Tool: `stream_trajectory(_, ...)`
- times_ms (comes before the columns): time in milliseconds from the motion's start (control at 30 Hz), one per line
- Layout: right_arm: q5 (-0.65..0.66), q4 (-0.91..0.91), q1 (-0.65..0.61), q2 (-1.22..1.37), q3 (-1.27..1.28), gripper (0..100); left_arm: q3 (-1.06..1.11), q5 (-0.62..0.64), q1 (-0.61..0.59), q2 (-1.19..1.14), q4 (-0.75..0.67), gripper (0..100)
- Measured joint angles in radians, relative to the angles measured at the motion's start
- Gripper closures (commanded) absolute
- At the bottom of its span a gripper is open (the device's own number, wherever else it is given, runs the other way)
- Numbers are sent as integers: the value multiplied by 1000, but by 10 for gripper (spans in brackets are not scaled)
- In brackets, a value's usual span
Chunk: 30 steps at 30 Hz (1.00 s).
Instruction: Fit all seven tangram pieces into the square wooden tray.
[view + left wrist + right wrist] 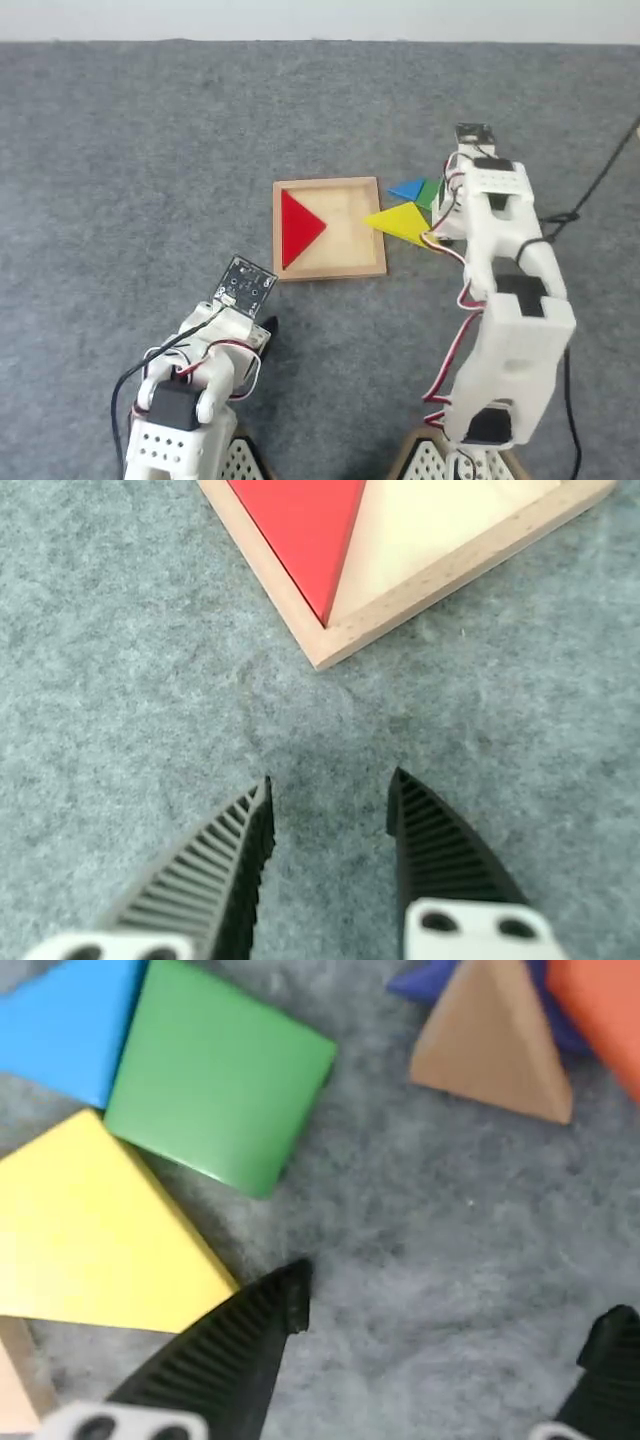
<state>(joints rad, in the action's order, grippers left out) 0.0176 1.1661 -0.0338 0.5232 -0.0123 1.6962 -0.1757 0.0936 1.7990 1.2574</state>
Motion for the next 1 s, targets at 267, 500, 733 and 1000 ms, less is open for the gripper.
stream_trajectory(267, 28, 41, -150, 48, -83, 556, 0, 0, 0, 0, 0, 817)
stream_trajectory(500, 34, 46, -253, 51, -103, 556, 0, 0, 0, 0, 0, 817)
stream_trajectory(733, 34, 48, -281, 52, -112, 556, 0, 0, 0, 0, 0, 817)
stream_trajectory(1000, 37, 54, -284, 35, -110, 556, 0, 0, 0, 0, 0, 817)
